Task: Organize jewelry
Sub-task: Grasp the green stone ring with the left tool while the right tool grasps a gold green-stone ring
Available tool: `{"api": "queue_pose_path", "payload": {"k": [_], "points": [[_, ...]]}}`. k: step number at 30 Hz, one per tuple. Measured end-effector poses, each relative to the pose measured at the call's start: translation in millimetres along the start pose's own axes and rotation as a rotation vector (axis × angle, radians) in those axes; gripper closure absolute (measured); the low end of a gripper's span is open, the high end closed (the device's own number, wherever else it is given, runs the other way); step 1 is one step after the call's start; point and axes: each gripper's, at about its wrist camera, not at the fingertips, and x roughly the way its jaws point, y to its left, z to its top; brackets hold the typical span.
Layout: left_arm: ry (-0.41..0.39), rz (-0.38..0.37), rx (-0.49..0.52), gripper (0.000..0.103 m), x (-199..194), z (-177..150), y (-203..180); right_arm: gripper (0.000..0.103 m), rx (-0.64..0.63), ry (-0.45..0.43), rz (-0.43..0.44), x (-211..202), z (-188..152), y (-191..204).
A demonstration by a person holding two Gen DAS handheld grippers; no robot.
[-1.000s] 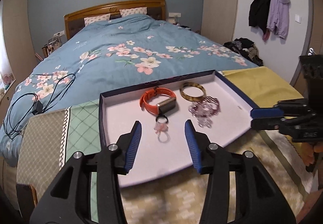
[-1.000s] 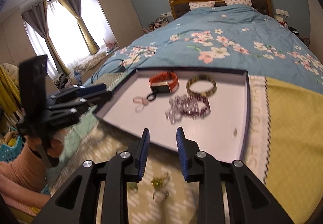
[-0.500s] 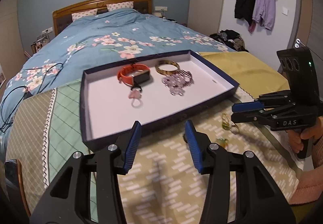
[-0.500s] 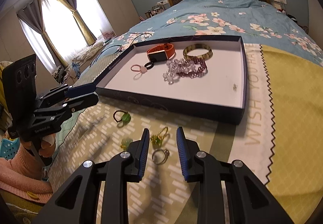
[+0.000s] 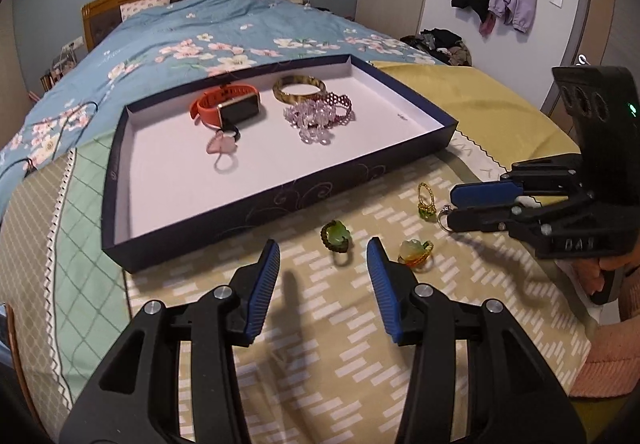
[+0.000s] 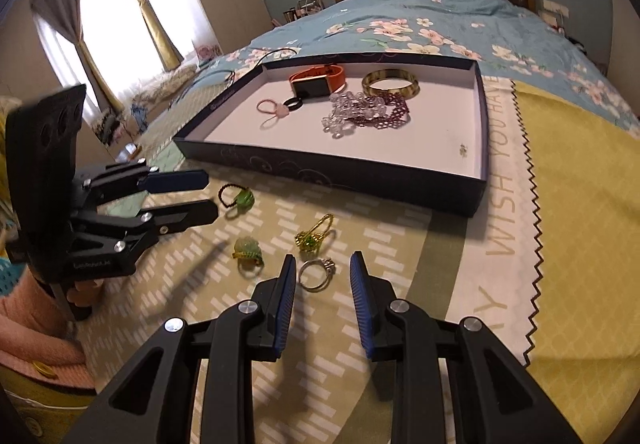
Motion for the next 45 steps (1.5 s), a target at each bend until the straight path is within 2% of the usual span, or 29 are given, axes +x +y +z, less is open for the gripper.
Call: {"api": "queue_pose_path", "payload": {"k": [4, 8, 11, 13, 18, 19, 21, 22, 30, 32, 35, 41, 42, 45], "points": [[0.002, -0.008, -0.015, 0.058, 3, 2, 4, 0.071, -0.070, 0.012, -0.058, 3, -1, 14], [0.005, -0.010, -0.017, 0.058, 4, 3, 4, 0.072, -0.110, 0.018, -0.111, 5, -1, 21], [0.008, -0.013, -0.018, 0.058, 5, 3, 5, 0.077, -0.131, 0.019, -0.137, 5, -2, 23], [0.012, -0.013, -0.017, 0.060, 6, 3, 4, 0.085, -0.139, 0.019, -0.142, 4, -2, 24], [0.029, -0.032, -0.022, 0.065, 10, 3, 4, 0.085, -0.126, 0.016, -0.131, 4, -1, 21], [0.036, -0.037, -0.026, 0.065, 12, 4, 4, 0.088, -0.119, 0.014, -0.126, 3, -1, 20], [0.047, -0.049, -0.040, 0.066, 16, 6, 6, 0.101, -0.098, 0.007, -0.118, 1, -1, 16], [0.047, -0.053, -0.044, 0.066, 17, 6, 5, 0.102, -0.090, 0.007, -0.115, 0, -1, 14], [0.054, -0.056, -0.059, 0.070, 26, 12, 6, 0.102, -0.047, -0.007, -0.082, -4, -1, 6], [0.055, -0.055, -0.064, 0.078, 26, 12, 7, 0.102, -0.037, -0.020, -0.067, -6, -1, 4], [0.057, -0.058, -0.072, 0.080, 26, 12, 8, 0.102, -0.028, -0.022, -0.063, -7, 0, 2], [0.056, -0.049, -0.062, 0.080, 27, 12, 6, 0.092, -0.039, -0.001, -0.072, 0, 2, 6], [0.056, -0.049, -0.064, 0.080, 27, 12, 6, 0.087, -0.040, 0.003, -0.068, 1, 2, 6], [0.056, -0.051, -0.068, 0.080, 27, 12, 7, 0.088, -0.065, 0.011, -0.079, 4, 3, 10]]}}
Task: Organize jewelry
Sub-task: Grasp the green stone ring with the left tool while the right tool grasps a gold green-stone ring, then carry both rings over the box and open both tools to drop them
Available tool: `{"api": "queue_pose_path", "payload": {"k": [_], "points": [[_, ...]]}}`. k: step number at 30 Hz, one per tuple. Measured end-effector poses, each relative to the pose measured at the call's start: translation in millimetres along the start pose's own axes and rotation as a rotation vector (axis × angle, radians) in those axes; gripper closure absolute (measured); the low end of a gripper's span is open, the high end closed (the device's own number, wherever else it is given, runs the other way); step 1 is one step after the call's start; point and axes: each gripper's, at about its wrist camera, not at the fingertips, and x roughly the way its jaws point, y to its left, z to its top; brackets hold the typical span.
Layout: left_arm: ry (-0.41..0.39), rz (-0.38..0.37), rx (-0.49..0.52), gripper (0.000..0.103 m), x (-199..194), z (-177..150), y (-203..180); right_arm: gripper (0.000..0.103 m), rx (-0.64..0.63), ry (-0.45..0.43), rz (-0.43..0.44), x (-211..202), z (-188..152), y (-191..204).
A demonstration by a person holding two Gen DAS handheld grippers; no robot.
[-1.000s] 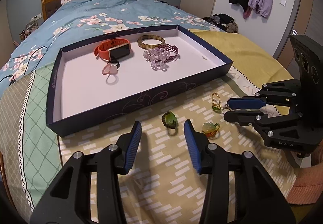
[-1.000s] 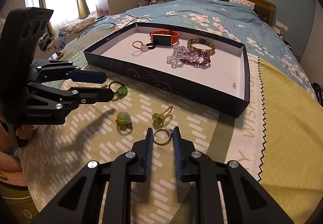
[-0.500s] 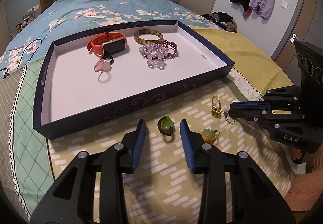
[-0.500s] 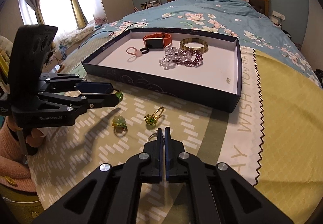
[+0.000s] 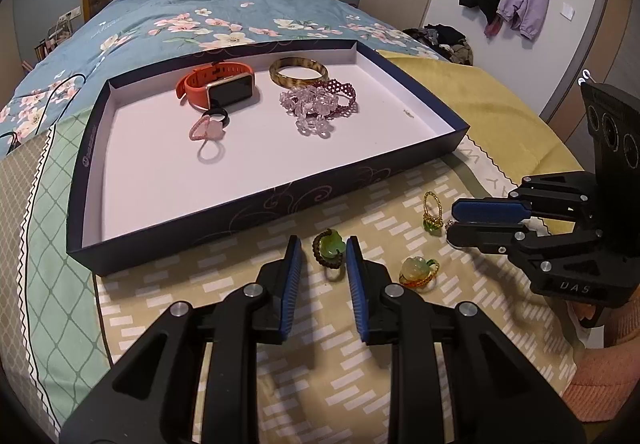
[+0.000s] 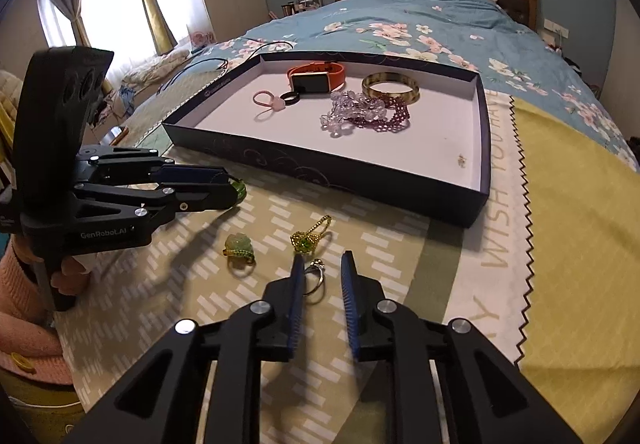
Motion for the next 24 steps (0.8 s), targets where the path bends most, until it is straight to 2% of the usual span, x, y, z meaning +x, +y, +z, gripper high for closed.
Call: {"api": "queue_pose_path", "payload": {"k": [1, 4, 11, 24], "points": [[0.000, -0.001, -0.001, 0.080, 0, 0, 0, 0.095, -0.008, 0.001, -0.001, 0, 0, 1], [0.000, 0.004, -0.001, 0.084, 0, 0, 1, 0.098, -0.016, 0.000, -0.001, 0, -1, 2], [-0.003, 0.004, -0.009, 0.093, -2, -1, 4, 0.099, 0.014, -0.038, 0.026, -10, -1, -3], [-0.036, 0.015, -0.007, 0.094, -19, -3, 6, 0.099, 0.065, -0.117, 0.063, -25, 10, -12]]}}
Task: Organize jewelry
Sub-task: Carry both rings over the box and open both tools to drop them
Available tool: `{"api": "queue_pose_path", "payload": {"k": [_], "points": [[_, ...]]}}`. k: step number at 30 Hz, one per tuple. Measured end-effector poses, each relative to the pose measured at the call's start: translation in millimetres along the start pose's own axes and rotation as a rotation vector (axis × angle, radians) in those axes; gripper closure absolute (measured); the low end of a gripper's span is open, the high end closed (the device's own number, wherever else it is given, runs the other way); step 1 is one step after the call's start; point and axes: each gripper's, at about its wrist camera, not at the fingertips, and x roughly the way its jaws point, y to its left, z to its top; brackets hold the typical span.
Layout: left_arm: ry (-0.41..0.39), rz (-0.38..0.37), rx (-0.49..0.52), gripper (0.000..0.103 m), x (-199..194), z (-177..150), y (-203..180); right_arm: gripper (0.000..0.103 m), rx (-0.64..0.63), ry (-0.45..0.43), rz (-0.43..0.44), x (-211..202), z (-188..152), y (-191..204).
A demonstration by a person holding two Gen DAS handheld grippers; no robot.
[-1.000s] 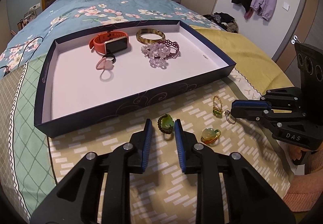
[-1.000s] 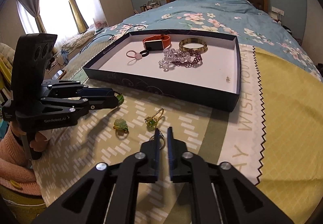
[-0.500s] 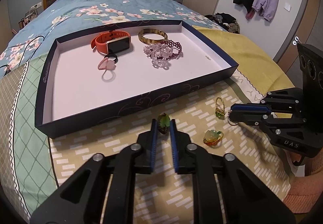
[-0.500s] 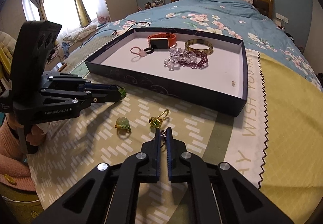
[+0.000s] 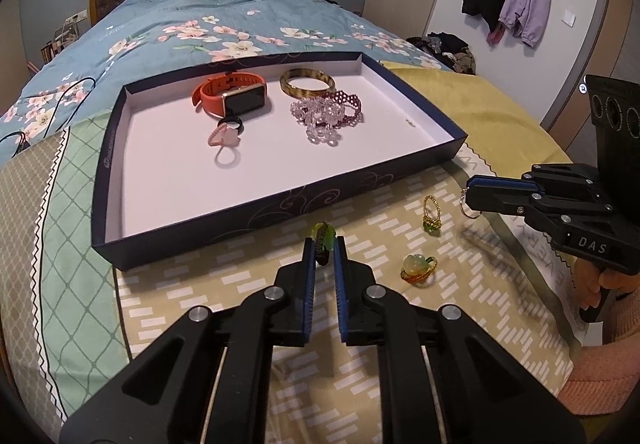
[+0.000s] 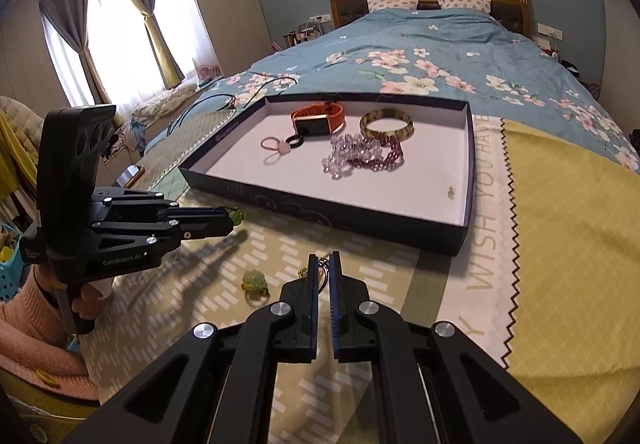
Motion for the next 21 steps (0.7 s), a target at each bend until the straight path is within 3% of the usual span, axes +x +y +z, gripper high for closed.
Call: {"api": "queue_pose_path", "payload": {"k": [21], "points": [[-0.101, 0.026, 0.012, 0.094, -35, 19, 6, 0.100, 0.000, -0.074, 0.018, 3, 36, -4]]}}
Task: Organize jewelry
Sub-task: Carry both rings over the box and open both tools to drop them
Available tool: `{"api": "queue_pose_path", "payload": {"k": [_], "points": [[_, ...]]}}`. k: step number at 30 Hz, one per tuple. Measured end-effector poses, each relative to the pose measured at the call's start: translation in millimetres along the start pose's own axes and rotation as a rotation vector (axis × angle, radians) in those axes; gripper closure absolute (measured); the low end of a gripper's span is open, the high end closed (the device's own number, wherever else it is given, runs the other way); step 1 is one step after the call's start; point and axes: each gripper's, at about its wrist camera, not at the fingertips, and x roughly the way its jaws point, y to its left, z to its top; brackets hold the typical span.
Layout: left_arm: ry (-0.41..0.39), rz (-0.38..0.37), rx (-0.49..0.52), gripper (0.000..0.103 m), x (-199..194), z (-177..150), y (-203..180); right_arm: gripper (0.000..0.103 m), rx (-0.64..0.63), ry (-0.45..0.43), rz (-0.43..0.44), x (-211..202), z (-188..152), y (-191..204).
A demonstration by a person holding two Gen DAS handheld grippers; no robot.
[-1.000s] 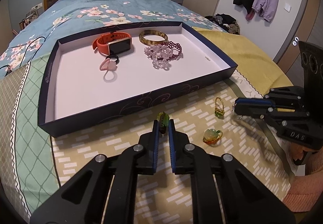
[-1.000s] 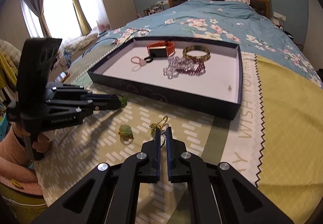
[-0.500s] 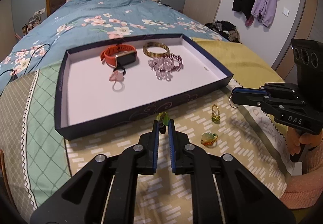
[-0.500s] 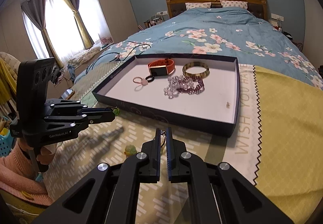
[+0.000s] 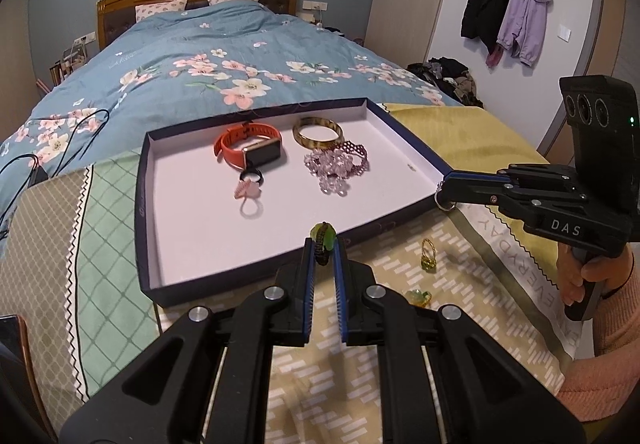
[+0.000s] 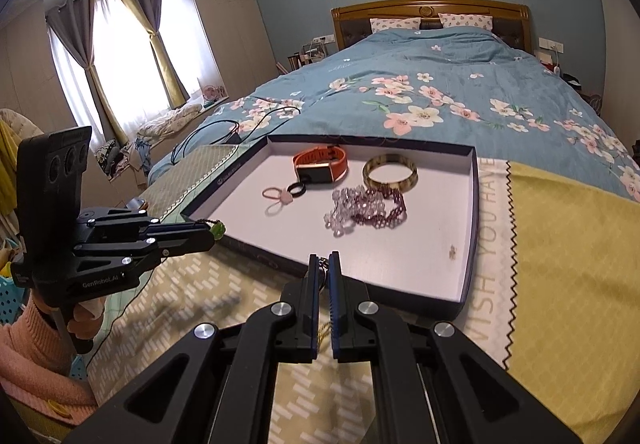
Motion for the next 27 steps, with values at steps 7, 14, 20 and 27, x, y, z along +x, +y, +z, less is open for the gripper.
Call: {"api": "queue_pose_path", "payload": {"k": [7, 14, 20, 27], "points": [[-0.009, 0.015, -0.002, 0.094, 1, 6, 4, 0.100, -0.007, -0.009, -0.003, 6, 11, -2], [-0.008, 0.037, 0.001, 0.094, 7, 12, 10, 0.100, 0.006, -0.002, -0.001, 16, 18, -7], [0.002, 0.058, 0.004, 0.094, 14, 15, 15, 0.100, 0.006, 0.005, -0.015, 27, 24, -11], [0.018, 0.085, 0.002, 0.094, 28, 23, 23, 0.100, 0.037, 0.028, -0.016, 43, 29, -20]]}}
